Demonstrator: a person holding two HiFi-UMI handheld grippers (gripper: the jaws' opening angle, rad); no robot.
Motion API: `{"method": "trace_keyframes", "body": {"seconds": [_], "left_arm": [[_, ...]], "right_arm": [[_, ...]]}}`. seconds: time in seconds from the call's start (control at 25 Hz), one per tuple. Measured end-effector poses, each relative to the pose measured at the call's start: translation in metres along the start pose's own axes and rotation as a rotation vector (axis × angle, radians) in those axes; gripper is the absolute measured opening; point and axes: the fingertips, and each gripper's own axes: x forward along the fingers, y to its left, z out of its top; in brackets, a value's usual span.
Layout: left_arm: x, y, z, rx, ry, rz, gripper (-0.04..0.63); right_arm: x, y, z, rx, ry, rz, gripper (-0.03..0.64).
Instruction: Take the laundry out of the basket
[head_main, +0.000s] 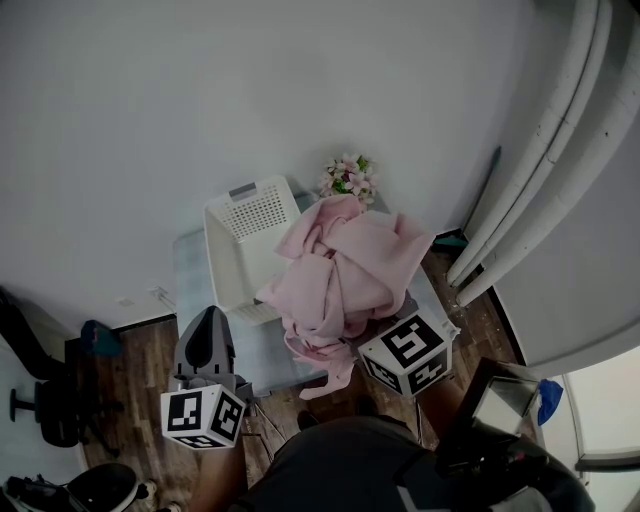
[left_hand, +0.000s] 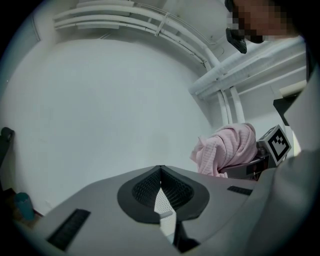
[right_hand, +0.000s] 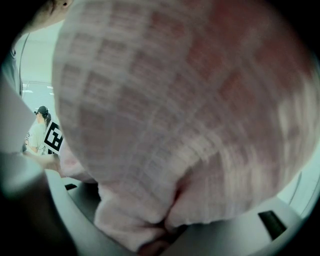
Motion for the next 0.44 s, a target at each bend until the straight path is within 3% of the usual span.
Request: {"method": "trace_keyframes", "body": {"seconds": [0.44], "left_arm": [[-0.0031, 0.0006, -0.0034, 0.009, 0.002, 0.005, 0.009]], "right_arm": [[-0.0003, -0.0001, 0.0018, -0.008, -0.014, 0.001, 0.307]]}}
